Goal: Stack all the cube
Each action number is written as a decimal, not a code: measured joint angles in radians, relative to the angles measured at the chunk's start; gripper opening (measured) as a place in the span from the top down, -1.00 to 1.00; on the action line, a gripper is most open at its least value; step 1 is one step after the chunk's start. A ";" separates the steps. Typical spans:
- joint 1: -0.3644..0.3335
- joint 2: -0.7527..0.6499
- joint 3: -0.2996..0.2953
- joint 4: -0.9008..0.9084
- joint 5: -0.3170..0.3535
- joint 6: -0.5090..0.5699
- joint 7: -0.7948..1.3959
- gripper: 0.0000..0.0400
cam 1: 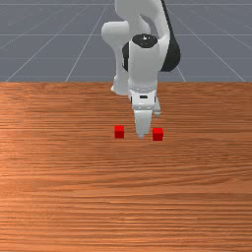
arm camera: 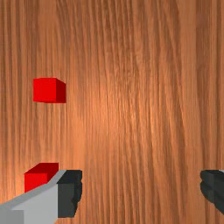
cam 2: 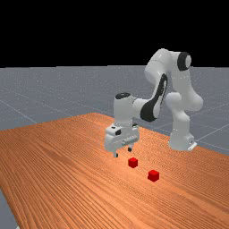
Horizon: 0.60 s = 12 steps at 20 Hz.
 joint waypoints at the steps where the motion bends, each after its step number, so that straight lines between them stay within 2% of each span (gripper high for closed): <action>1: 0.000 -0.020 0.001 -0.030 0.001 0.005 0.001 -1.00; 6: 0.004 -0.140 0.004 -0.212 0.004 0.059 0.006 -1.00; 12: 0.004 -0.046 0.005 -0.184 0.006 0.086 0.003 -1.00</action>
